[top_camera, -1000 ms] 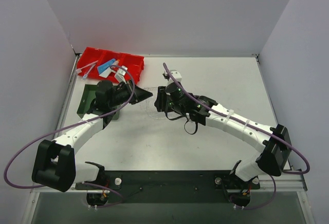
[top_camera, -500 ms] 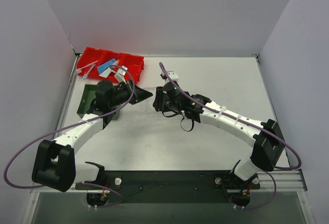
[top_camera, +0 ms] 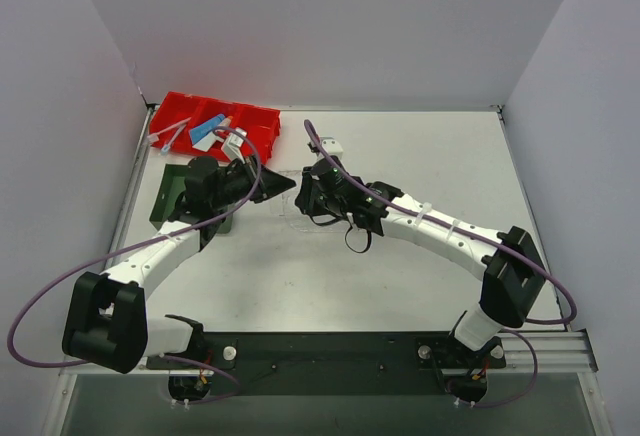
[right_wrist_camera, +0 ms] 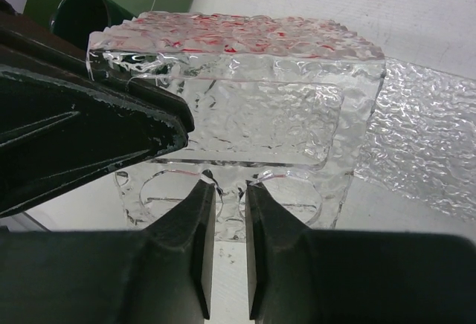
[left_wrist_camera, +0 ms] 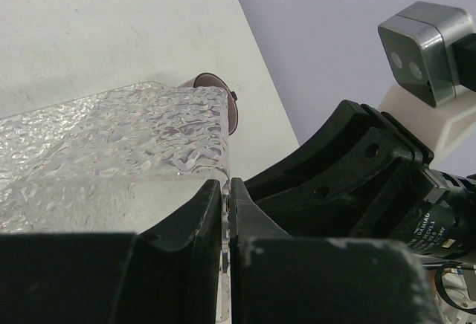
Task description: Prepare toiletry sets of a toothbrush and toothpaste on the tray
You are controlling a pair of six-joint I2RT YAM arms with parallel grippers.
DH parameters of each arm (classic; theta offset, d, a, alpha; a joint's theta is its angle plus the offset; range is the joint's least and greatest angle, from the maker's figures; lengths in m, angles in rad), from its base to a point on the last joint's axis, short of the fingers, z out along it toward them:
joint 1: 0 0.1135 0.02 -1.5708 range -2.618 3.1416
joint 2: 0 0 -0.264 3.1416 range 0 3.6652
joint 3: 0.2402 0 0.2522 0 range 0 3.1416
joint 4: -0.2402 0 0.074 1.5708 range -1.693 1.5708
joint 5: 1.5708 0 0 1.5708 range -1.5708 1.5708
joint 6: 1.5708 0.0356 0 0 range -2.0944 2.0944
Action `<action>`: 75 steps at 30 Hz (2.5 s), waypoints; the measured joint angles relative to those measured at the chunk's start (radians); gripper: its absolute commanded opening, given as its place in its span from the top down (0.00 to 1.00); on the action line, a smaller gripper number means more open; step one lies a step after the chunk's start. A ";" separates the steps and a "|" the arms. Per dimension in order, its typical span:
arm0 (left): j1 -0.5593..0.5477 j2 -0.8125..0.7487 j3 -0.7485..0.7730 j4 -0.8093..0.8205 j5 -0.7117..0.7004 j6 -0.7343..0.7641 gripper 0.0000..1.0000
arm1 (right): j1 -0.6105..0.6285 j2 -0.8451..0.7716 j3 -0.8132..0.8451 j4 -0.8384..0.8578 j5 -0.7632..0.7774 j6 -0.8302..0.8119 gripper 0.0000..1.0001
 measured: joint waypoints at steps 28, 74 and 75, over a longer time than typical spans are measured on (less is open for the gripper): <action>-0.074 -0.018 0.160 -0.363 -0.164 0.307 0.34 | -0.023 -0.006 0.000 -0.109 0.121 0.035 1.00; -0.031 -0.245 0.176 -0.491 -0.608 0.521 0.31 | -0.149 0.269 0.255 -0.489 0.116 0.077 1.00; -0.031 -0.245 0.176 -0.491 -0.608 0.521 0.31 | -0.149 0.273 0.257 -0.492 0.117 0.077 1.00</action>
